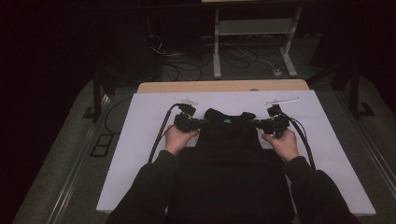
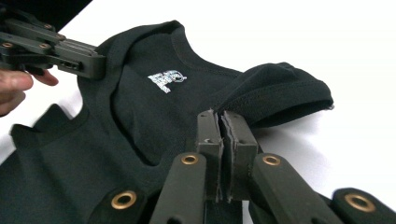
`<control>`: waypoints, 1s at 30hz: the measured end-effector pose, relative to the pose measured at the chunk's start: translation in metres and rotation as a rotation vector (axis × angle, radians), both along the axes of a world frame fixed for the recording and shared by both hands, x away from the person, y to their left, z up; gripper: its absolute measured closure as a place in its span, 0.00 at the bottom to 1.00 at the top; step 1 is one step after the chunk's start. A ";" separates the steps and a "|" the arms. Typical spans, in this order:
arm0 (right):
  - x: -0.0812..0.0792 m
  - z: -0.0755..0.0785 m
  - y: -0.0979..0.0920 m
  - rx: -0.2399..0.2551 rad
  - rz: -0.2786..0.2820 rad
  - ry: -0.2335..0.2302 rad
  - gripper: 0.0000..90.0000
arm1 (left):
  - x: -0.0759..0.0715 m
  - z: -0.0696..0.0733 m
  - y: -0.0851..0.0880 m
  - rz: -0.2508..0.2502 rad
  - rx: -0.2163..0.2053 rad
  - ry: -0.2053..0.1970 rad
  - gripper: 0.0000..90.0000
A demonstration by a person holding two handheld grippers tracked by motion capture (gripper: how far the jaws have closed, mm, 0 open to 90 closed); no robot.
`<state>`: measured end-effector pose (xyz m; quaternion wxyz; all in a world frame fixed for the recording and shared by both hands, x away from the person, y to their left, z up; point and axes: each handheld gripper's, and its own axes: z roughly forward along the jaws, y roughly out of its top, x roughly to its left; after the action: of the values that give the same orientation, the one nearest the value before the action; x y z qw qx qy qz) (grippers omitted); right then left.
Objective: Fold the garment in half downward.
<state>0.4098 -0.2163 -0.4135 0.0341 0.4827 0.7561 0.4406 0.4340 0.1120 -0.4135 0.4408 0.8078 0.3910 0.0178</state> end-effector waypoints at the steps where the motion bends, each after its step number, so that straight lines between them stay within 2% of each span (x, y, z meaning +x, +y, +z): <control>1: -0.001 0.002 -0.001 0.008 0.002 -0.002 0.94 | 0.000 0.001 0.001 -0.003 -0.006 0.000 0.93; 6: -0.005 0.007 -0.005 0.062 0.010 -0.012 0.94 | -0.005 0.006 0.005 -0.004 -0.019 -0.004 0.93; 9: -0.008 0.010 -0.006 0.071 0.012 -0.017 0.94 | -0.008 0.009 0.005 -0.011 -0.019 -0.010 0.93; 18: -0.016 0.020 -0.011 0.109 0.016 -0.054 0.94 | -0.017 0.022 0.011 -0.014 -0.056 -0.026 0.93; 22: -0.022 0.024 -0.012 0.119 0.024 -0.064 0.94 | -0.025 0.025 0.011 -0.022 -0.050 -0.032 0.93; 30: -0.033 0.030 -0.013 0.139 0.028 -0.073 0.94 | -0.037 0.032 0.014 -0.026 -0.067 -0.048 0.93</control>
<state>0.3769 -0.2294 -0.3840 0.0220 0.4570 0.7285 0.5099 0.3966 0.1259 -0.3815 0.4771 0.7969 0.3702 0.0186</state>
